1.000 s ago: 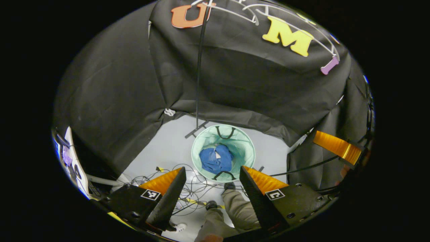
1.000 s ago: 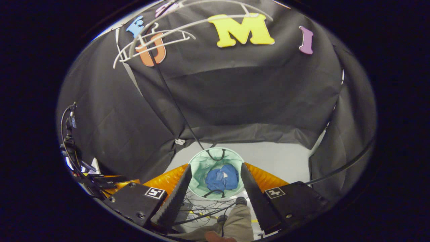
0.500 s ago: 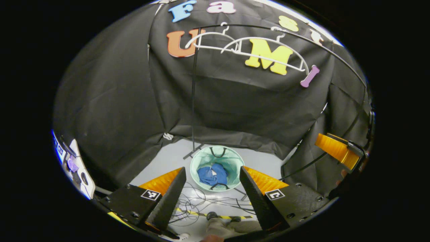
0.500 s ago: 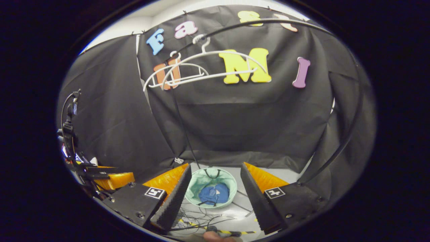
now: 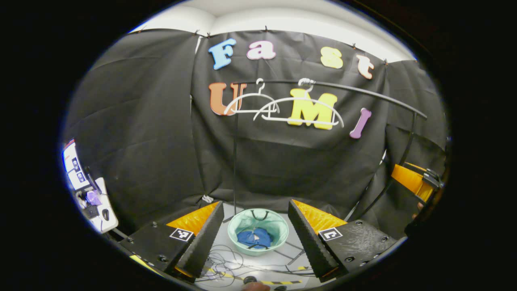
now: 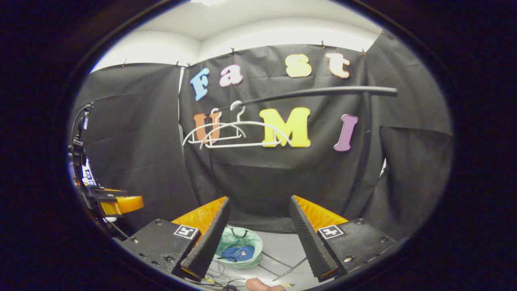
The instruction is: Grasp the clothes on the hanger with both hands and then place them into the laundry hamper below.
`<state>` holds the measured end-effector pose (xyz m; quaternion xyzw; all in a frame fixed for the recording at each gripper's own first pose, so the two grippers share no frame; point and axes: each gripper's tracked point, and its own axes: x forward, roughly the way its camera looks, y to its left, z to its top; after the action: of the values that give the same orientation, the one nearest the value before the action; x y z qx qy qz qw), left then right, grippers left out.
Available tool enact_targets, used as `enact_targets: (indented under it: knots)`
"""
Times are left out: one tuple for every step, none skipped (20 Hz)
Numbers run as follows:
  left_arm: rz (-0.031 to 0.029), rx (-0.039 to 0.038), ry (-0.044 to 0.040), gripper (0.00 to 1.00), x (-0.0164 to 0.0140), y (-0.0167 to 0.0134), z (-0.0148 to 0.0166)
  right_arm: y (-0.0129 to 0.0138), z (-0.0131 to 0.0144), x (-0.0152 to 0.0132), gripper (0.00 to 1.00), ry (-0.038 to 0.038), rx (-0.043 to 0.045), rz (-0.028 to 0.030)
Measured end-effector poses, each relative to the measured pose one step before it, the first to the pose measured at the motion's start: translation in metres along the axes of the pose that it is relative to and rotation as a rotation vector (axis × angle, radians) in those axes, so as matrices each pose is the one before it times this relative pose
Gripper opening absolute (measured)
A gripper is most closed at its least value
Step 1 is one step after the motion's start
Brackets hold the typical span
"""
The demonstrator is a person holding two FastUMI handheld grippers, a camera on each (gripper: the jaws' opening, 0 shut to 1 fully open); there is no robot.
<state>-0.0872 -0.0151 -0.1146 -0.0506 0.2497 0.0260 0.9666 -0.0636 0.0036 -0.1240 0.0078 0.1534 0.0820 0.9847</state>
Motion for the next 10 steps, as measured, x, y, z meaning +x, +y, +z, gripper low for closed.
enact_targets:
  knots:
    - [0.00903, -0.00883, -0.03931, 1.0, -0.01335, -0.0051, 0.00553, -0.00668, 0.0031, -0.01028, 0.94, -0.02502, -0.00235, 0.00601]
    - [0.01153, -0.00043, -0.04061, 0.96, -0.01391, -0.00434, 0.00649, -0.00714, 0.00431, -0.01073, 0.94, -0.02088, -0.00203, 0.00593]
    - [0.01414, 0.00539, -0.04549, 0.92, -0.01358, -0.00305, 0.00905, -0.00745, 0.00381, -0.00883, 0.94, -0.0195, 0.00299, 0.00791]
    - [0.0162, 0.00898, -0.04109, 0.92, -0.01233, -0.00082, 0.00803, -0.00591, 0.0031, -0.00927, 0.94, -0.01709, 0.00457, 0.00947]
    - [0.01274, 0.00614, -0.04082, 0.92, -0.01427, -0.0006, 0.00637, -0.0062, 0.00313, -0.00754, 0.94, -0.01722, 0.00737, 0.009]
    - [0.0039, 0.00383, -0.03428, 0.92, -0.01163, -0.00195, 0.00728, -0.00446, 0.00509, -0.00741, 0.94, -0.02191, 0.00622, 0.00731]
    - [-0.00699, 0.00482, -0.03847, 0.92, -0.0137, -0.00504, 0.00802, -0.00164, 0.00398, -0.00809, 0.94, -0.02387, 0.00171, 0.01922]
    - [-0.01882, 0.00995, -0.04115, 0.92, -0.00972, -0.0056, 0.00778, 0.00269, 0.00328, -0.00823, 0.93, -0.02259, -0.00644, 0.02445]
    - [-0.01558, 0.00685, -0.04623, 0.92, -0.00675, -0.00685, 0.00977, -0.00161, 0.00394, -0.00477, 0.93, -0.02448, -0.00618, 0.01084]
    - [-0.00194, -0.00262, -0.03497, 0.92, -0.00497, -0.00265, 0.00617, -0.00128, 0.00455, -0.00498, 0.94, -0.02118, -0.00958, 0.00687]
